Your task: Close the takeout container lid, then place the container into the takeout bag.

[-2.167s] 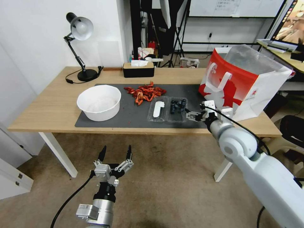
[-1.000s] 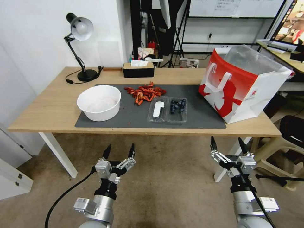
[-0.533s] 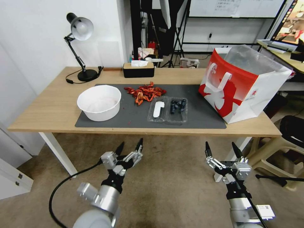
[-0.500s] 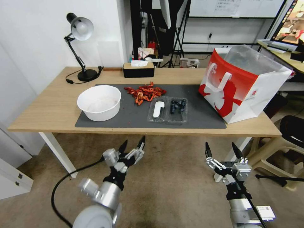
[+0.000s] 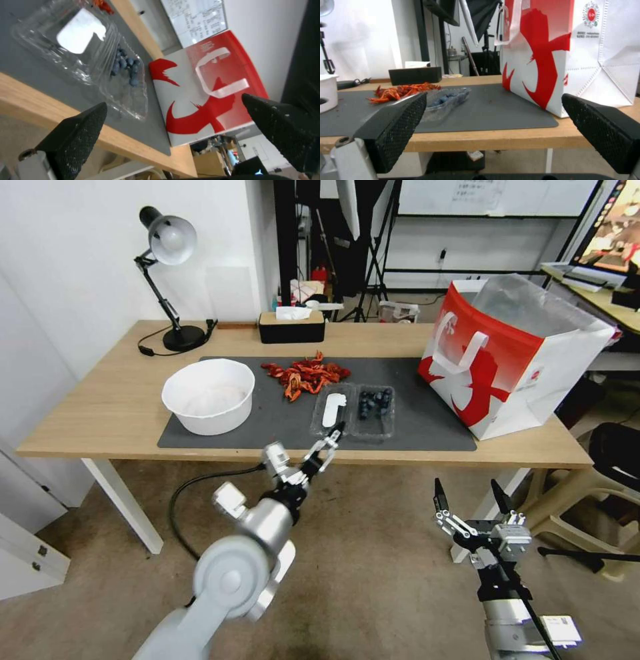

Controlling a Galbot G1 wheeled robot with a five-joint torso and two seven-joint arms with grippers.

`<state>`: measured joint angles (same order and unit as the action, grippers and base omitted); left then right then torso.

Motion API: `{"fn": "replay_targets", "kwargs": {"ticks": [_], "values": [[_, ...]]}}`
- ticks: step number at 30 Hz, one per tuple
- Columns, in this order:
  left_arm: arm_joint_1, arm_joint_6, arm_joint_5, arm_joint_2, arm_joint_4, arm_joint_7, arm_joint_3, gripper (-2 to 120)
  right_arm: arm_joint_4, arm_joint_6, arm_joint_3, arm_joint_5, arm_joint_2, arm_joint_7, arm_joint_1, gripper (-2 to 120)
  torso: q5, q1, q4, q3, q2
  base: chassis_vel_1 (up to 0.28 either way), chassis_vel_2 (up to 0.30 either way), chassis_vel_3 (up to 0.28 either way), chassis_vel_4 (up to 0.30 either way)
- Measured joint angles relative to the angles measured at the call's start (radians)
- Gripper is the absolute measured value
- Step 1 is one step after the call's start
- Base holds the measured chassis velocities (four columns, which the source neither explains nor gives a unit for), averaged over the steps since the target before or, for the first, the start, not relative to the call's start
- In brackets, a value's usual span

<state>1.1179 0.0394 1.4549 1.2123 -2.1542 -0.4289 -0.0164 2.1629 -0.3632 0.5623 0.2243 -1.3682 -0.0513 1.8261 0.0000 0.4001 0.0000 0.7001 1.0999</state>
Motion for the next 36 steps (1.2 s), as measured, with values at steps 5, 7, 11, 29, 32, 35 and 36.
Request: {"fn": "replay_targets", "kwargs": {"ticks": [5,7,11,29,32,35,36], "values": [[-0.116,-0.011,0.041,0.051,0.062,-0.121,-0.038,100,-0.006,-0.005,0.007,-0.004,-0.009,-0.002,0.003,100,0.0002,0.0,-0.0002,0.0,0.0,0.0,0.0,0.0,0.0],[-0.143,-0.016,0.045,0.063,0.091,-0.143,-0.047,100,-0.008,-0.008,0.01,-0.004,-0.009,-0.003,0.005,100,0.0002,0.0,-0.0001,0.0,0.0,0.0,0.0,0.0,0.0],[-0.169,-0.024,0.044,0.078,0.132,-0.171,-0.058,100,-0.011,-0.01,0.011,-0.006,-0.01,-0.004,0.006,100,0.0,0.0,0.0,0.0,0.0,0.0,0.0,0.0,0.0],[-0.216,-0.042,0.002,0.154,0.254,-0.214,-0.072,100,-0.017,-0.01,-0.02,-0.041,-0.038,-0.015,-0.011,100,0.0001,0.0,-0.0001,0.0,0.0,0.0,0.0,0.0,0.0],[-0.219,-0.048,-0.003,0.158,0.268,-0.214,-0.073,100,-0.017,-0.01,-0.02,-0.041,-0.038,-0.016,-0.012,100,0.0001,0.0,0.0,0.0,0.0,0.0,0.0,0.0,0.0],[-0.226,-0.051,-0.004,0.159,0.282,-0.213,-0.074,100,-0.022,-0.011,-0.015,-0.04,-0.037,-0.016,-0.01,100,0.0001,0.0,0.0,0.0,0.0,0.0,0.0,0.0,0.0],[-0.226,-0.051,-0.004,0.159,0.282,-0.213,-0.074,100,-0.022,-0.011,-0.015,-0.04,-0.037,-0.016,-0.01,100,0.0001,0.0,0.0,0.0,0.0,0.0,0.0,0.0,0.0]]}}
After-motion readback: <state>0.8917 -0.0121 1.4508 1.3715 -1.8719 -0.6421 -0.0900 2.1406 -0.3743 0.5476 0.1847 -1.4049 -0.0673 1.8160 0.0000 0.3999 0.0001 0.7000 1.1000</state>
